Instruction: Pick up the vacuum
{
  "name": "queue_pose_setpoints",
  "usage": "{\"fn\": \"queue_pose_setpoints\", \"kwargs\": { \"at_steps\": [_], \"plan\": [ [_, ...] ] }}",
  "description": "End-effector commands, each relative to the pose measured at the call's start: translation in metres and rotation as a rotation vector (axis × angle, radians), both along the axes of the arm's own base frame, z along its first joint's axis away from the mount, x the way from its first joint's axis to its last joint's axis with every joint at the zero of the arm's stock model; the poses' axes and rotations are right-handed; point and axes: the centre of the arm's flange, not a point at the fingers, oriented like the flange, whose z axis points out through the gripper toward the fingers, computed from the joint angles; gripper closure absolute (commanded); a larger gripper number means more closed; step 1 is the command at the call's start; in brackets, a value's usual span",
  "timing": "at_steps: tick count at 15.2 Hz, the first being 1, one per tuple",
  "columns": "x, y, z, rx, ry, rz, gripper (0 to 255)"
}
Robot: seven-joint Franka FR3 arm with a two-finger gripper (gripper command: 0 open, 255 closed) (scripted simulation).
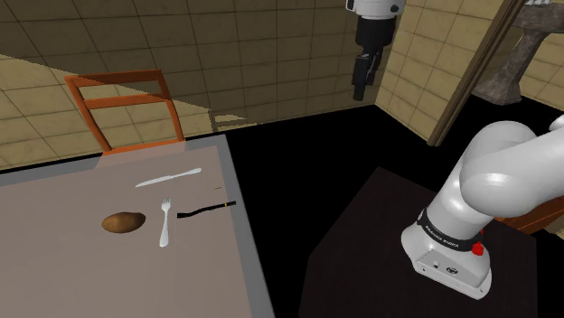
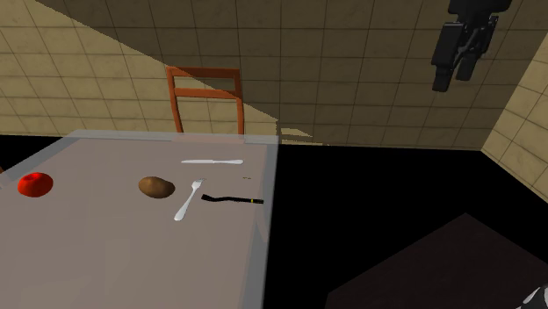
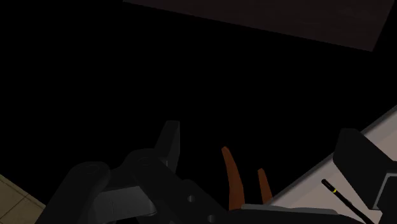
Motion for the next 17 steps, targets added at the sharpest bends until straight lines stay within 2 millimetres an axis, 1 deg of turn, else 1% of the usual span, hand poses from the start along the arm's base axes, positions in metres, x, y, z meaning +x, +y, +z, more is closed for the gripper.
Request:
{"fn": "queue_pose_setpoints", "kwargs": {
  "at_steps": [1, 9, 17],
  "plan": [
    [0.000, 0.000, 0.000, 0.000, 0.000, 0.000, 0],
    [0.069, 0.041, -0.064, 0.014, -0.017, 0.159, 0],
    [0.131, 0.094, -0.125, 0.027, -0.034, 0.318, 0]
  ]
}}
